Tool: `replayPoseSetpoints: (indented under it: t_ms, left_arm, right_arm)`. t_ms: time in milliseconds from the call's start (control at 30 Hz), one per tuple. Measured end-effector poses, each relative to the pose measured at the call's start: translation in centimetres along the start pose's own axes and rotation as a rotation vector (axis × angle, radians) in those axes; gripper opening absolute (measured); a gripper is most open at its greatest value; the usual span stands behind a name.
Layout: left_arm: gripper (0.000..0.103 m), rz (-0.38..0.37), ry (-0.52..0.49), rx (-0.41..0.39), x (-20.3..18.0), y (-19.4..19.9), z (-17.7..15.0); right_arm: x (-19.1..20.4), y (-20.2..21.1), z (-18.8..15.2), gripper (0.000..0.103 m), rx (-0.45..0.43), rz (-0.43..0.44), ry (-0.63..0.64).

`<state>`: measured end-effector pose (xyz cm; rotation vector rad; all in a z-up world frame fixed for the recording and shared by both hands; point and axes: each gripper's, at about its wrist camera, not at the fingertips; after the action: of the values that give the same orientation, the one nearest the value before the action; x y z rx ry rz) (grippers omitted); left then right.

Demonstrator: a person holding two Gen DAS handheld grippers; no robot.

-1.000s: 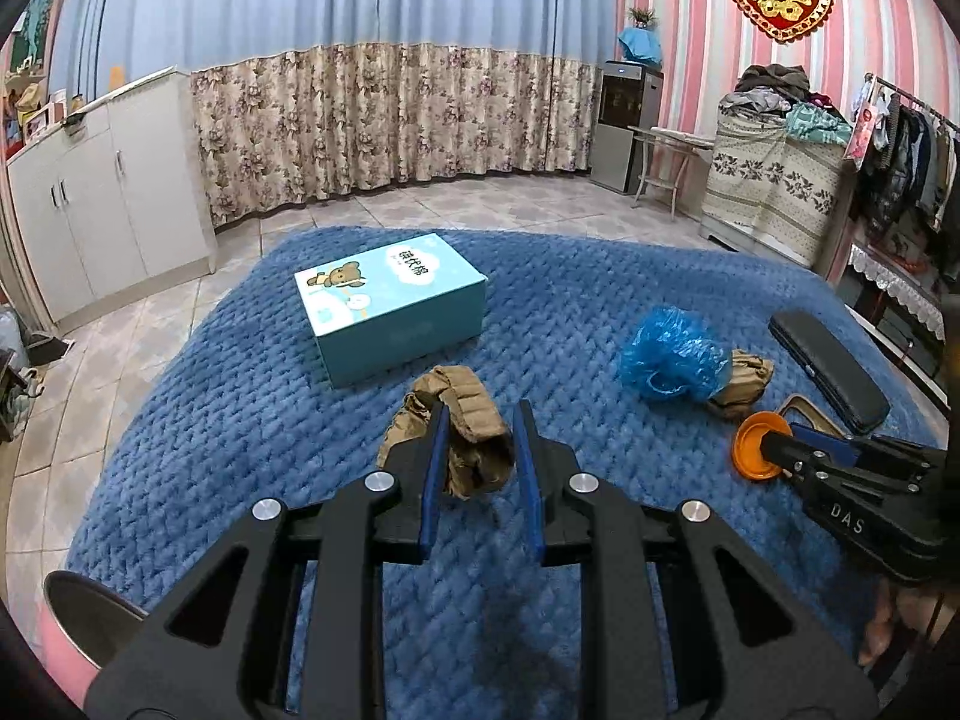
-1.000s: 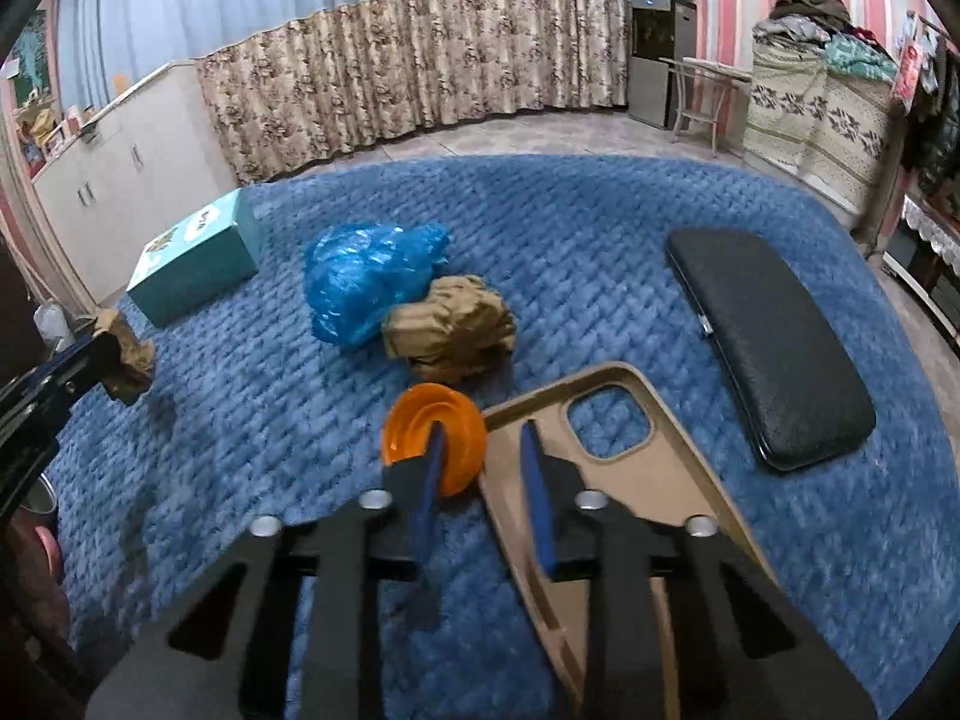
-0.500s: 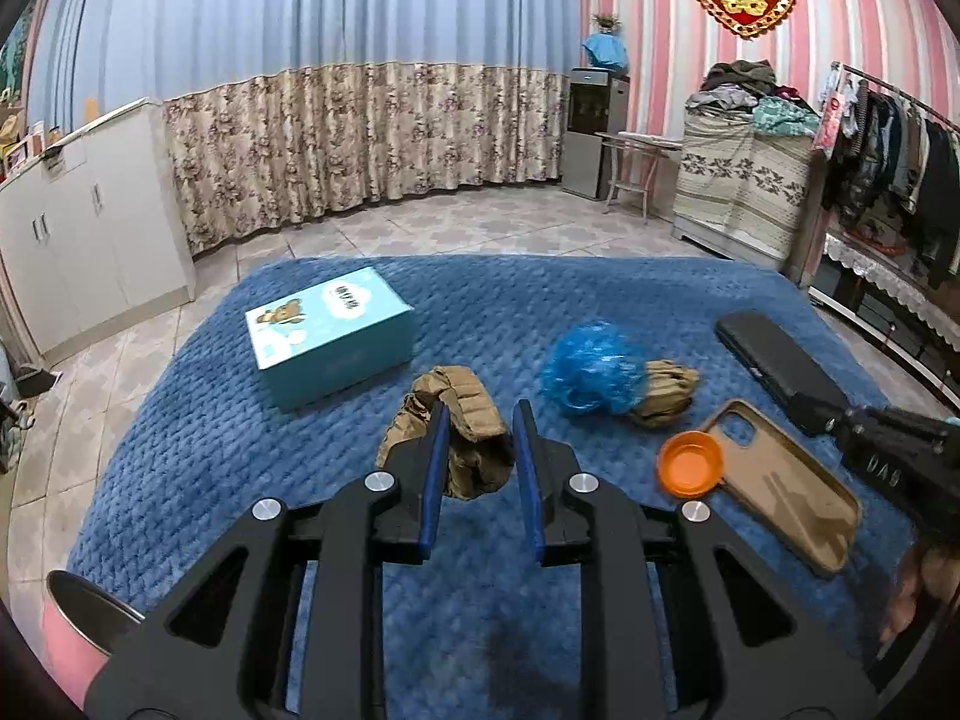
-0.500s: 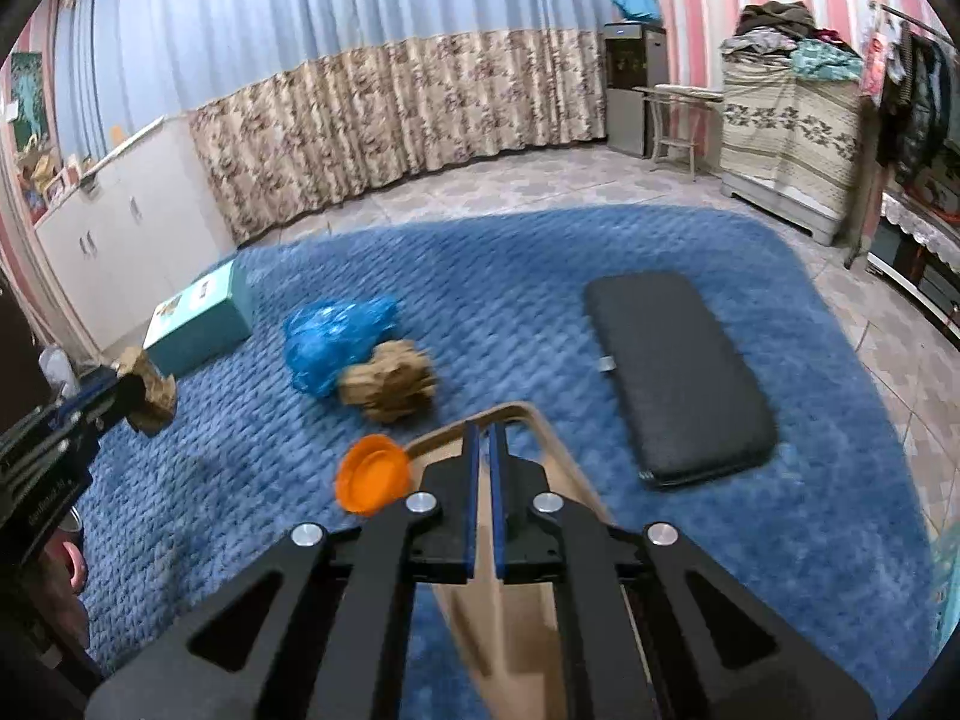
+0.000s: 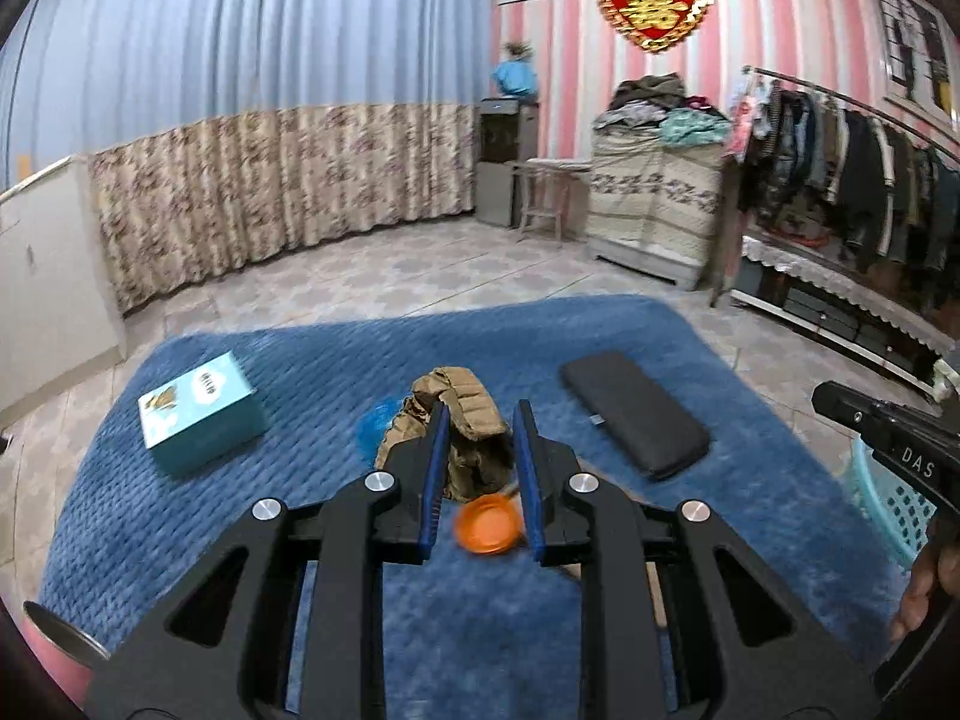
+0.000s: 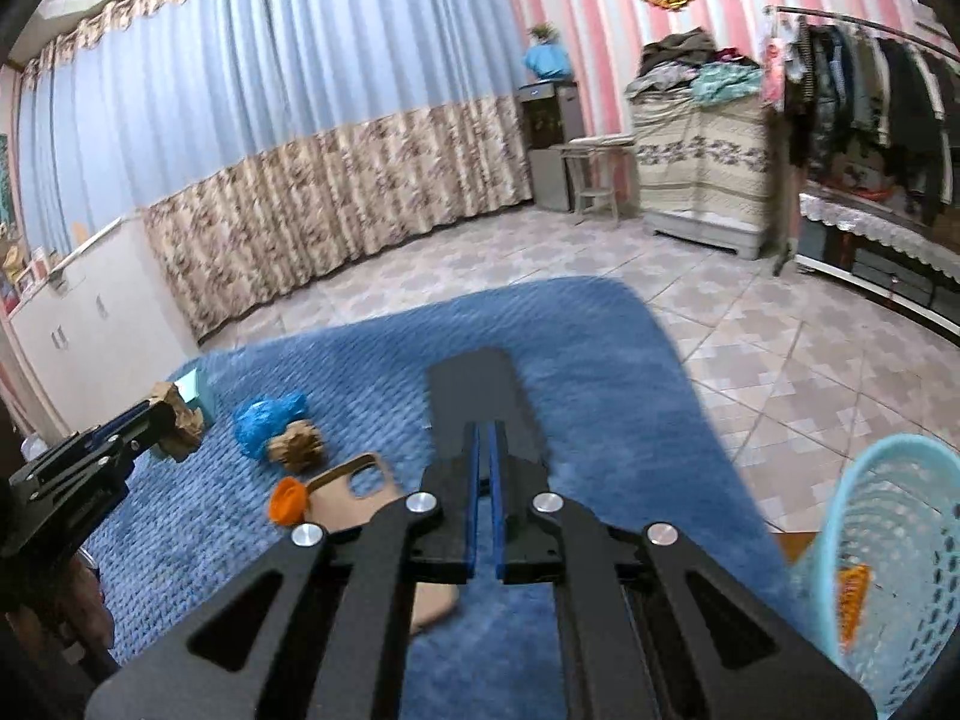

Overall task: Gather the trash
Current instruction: 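Grasp the orange round lid with the right tool while the left tool holds the paper bag, then carry the paper bag and the orange lid over the blue basket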

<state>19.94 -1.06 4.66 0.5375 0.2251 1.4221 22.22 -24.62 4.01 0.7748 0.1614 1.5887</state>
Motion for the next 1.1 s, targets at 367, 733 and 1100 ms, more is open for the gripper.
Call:
replayPoseSetpoints:
  t_ms: [367, 733, 1100]
  left_arm:
    - [0.021, 0.081, 0.031, 0.082, 3.7, 0.8, -4.0]
    - [0.021, 0.146, 0.144, 0.156, 10.3, -0.7, -8.3]
    - [0.02, 0.143, 0.162, 0.155, 11.2, -1.5, -8.9]
  right_arm:
    - [5.7, -5.4, -3.5, 0.06, 0.126, 0.059, 0.094]
    - [14.4, -12.0, -9.3, 0.064, 0.247, 0.089, 0.279]
    - [15.8, -13.2, -10.5, 0.04, 0.283, 0.057, 0.338]
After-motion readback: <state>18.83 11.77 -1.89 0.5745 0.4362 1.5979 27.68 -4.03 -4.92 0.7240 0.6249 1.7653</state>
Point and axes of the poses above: each gripper's, at about its wrist camera, not at the fingertips, and y roughly against the way its jaws point, x to its left, z to its top, and after that the axes turned 13 degrees about -y, right-handed
